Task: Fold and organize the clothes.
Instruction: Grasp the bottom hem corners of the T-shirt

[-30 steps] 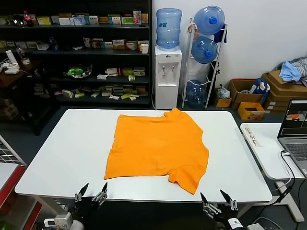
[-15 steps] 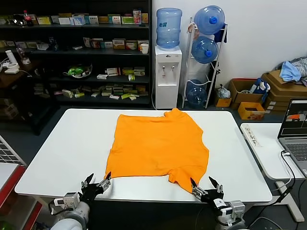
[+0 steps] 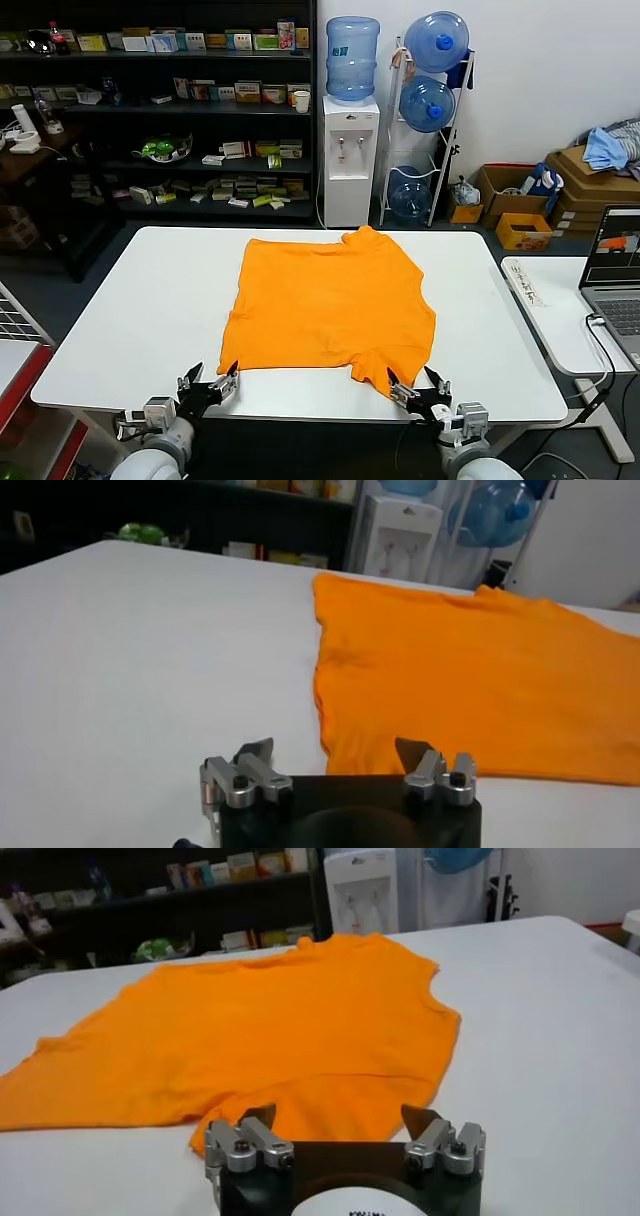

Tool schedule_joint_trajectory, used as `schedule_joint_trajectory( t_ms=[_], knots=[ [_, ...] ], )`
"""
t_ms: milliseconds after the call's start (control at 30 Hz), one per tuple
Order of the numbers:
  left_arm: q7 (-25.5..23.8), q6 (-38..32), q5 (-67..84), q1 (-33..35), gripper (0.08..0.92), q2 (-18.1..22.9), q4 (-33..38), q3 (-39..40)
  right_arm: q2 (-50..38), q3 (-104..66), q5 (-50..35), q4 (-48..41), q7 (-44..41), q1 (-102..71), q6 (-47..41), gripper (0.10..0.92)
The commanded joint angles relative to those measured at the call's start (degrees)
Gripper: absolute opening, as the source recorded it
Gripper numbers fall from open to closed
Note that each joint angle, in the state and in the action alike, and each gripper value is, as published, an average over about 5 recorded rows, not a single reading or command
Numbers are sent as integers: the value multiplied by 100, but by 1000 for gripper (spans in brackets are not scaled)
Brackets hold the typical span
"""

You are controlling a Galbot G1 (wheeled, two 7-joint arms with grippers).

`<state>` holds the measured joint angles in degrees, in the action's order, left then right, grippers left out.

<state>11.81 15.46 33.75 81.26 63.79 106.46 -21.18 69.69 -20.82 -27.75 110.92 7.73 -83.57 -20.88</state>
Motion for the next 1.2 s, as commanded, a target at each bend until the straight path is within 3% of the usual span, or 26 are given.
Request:
schedule_joint_trajectory(
  t_ms=[33,133,300,867,1067,1200],
  knots=[
    [18,43,-84,-109,823,0,-134,91,12,84,-47,-175,63,168,-70,822],
    [47,35,-120,-103,823,1,-162,119,6,95,-70,-176,62,140,-71,782],
    [67,26,-140,-103,767,6,-217,152,-13,81,-88,-160,57,77,-51,637],
    [114,-72,-52,-18,274,6,-40,209,-103,-12,-234,121,203,-188,78,167],
    [413,-30,645,279,116,-311,510,123,-532,-170,-634,766,368,-908,173,124],
    [618,43,1213,773,92,-740,1055,-91,-1013,-422,-803,1403,411,-1837,300,124]
  ],
)
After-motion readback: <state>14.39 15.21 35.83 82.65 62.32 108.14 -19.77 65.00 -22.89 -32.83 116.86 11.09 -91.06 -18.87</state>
